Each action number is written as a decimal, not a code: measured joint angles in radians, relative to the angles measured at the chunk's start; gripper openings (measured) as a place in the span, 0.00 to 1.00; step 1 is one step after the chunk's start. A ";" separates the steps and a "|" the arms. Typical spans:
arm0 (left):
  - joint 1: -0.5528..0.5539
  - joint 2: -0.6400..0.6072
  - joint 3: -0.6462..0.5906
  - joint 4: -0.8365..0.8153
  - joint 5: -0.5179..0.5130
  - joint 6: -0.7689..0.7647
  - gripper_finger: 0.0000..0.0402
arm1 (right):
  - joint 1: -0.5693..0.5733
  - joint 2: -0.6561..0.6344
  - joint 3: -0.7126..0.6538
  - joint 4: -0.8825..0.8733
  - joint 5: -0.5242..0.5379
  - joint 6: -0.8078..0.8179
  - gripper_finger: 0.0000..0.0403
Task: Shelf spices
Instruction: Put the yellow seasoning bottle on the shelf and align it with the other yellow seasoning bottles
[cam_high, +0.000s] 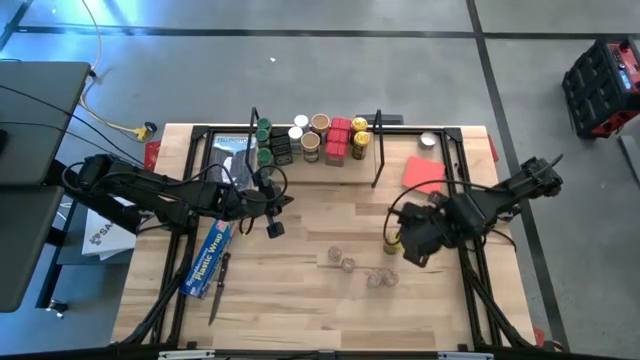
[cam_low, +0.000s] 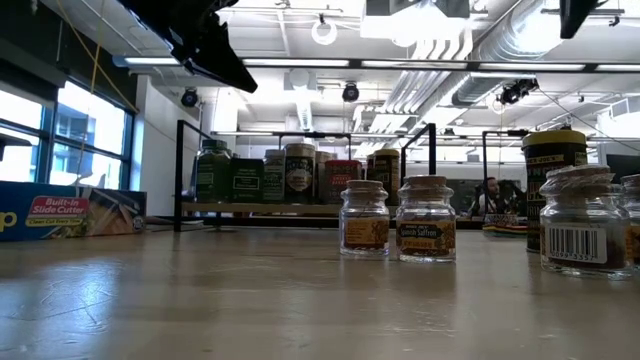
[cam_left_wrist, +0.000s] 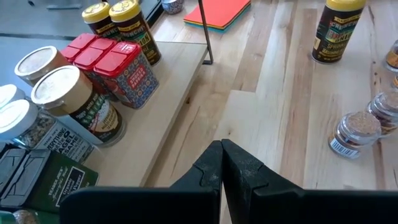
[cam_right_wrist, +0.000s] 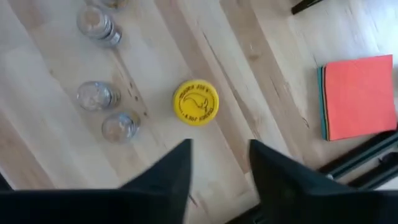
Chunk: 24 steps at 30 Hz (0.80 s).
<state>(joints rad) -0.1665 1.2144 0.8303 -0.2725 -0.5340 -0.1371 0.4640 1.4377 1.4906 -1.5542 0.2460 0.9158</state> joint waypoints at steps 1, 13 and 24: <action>0.000 0.000 0.000 0.000 0.000 0.000 0.00 | 0.017 0.001 0.000 -0.005 0.006 0.009 0.44; -0.011 0.000 0.000 -0.001 -0.001 0.009 0.00 | 0.056 0.001 -0.125 0.075 0.052 0.041 0.84; -0.017 0.000 0.000 0.000 0.000 0.010 0.00 | -0.056 0.001 -0.384 0.412 0.004 -0.040 0.85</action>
<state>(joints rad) -0.1837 1.2144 0.8307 -0.2726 -0.5343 -0.1268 0.4083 1.4391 1.1065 -1.1419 0.2501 0.8759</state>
